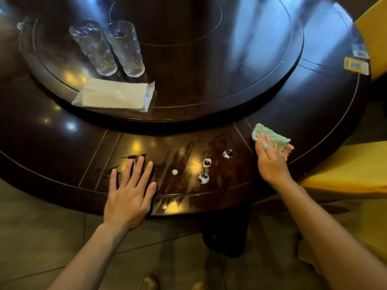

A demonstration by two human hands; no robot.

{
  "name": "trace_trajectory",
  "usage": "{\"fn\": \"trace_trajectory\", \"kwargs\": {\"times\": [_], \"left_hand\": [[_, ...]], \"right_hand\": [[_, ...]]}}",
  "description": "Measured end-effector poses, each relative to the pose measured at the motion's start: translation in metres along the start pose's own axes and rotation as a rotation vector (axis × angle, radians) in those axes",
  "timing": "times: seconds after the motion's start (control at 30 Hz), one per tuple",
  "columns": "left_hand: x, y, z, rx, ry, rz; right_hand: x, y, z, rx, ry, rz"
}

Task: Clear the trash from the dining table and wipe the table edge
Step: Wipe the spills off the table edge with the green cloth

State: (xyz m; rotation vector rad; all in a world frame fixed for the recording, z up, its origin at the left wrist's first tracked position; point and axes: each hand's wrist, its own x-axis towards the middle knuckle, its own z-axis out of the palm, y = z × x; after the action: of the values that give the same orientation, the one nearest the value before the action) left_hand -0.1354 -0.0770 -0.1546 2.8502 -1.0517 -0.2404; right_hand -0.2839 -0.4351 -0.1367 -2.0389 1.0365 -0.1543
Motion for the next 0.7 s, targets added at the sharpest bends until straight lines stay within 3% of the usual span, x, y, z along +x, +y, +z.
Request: {"fn": "trace_trajectory", "kwargs": {"times": [0.13,0.33,0.7], "left_hand": [[0.000,-0.002,0.006,0.029,0.034,0.010],[0.000,-0.004,0.010,0.038,0.072,0.010],[0.000,-0.004,0.005,-0.032,0.078,0.013]], "right_hand": [[0.003,0.006,0.009,-0.118,-0.082,-0.177],[-0.019,-0.008,0.019,-0.114,-0.249,-0.361],[-0.135,-0.017,0.066,-0.078,-0.403,-0.419]]}}
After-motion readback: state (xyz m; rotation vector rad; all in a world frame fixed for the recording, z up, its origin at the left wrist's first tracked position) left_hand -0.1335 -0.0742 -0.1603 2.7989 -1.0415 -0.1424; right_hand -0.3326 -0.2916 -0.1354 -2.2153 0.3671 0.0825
